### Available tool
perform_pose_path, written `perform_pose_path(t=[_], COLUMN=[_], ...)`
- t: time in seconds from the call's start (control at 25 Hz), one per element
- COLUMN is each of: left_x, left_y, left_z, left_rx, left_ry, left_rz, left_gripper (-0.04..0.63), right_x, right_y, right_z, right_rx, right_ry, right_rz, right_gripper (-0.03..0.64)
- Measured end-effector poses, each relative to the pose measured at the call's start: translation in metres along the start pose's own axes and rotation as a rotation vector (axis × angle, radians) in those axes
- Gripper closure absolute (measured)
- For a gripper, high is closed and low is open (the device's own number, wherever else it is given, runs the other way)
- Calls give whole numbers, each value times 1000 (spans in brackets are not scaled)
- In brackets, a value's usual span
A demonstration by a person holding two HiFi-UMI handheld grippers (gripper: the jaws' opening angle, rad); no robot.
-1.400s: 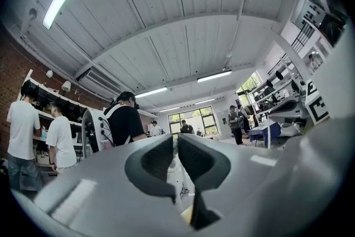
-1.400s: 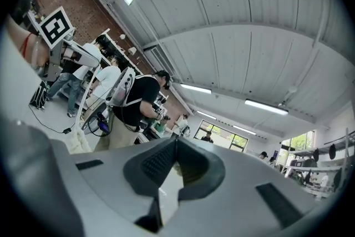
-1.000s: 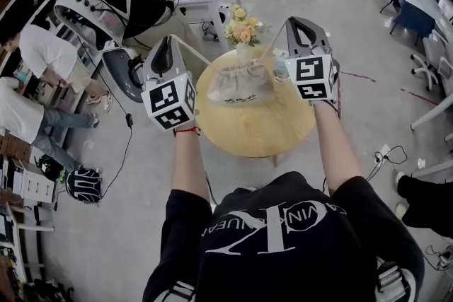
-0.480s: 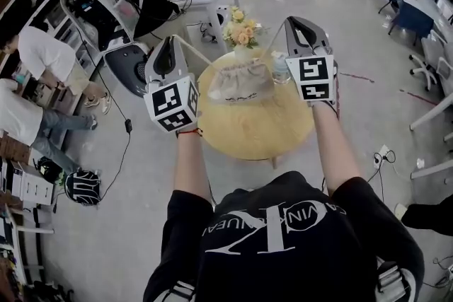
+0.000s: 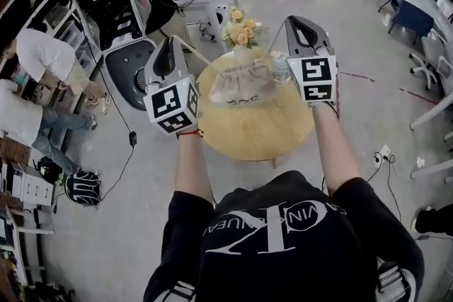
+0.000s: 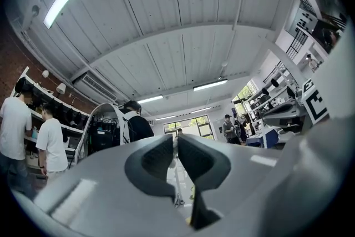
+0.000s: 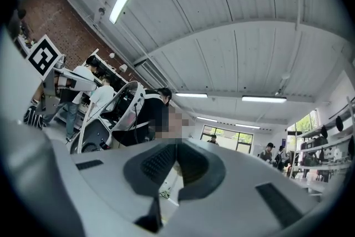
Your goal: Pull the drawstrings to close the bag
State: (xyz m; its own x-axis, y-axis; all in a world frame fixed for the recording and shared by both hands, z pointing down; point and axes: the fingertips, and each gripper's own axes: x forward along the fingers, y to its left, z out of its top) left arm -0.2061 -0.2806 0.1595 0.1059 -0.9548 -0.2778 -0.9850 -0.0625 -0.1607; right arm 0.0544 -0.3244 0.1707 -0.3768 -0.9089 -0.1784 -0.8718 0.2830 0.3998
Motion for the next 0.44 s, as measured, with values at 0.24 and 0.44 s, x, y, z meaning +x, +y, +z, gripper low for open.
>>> perform_pose_path(t=[0.24,0.44], left_x=[3,3], left_y=[3,2], left_z=[0,-10], left_rx=[-4,1], left_ry=[-6,-2], left_rz=[7,4], left_gripper=[557,555], right_x=[3,4], right_y=[-3,1], right_z=[-1,-9], right_rx=[14,16], right_ry=[-2,2], right_rz=[-6,-1], right_gripper=[598,598])
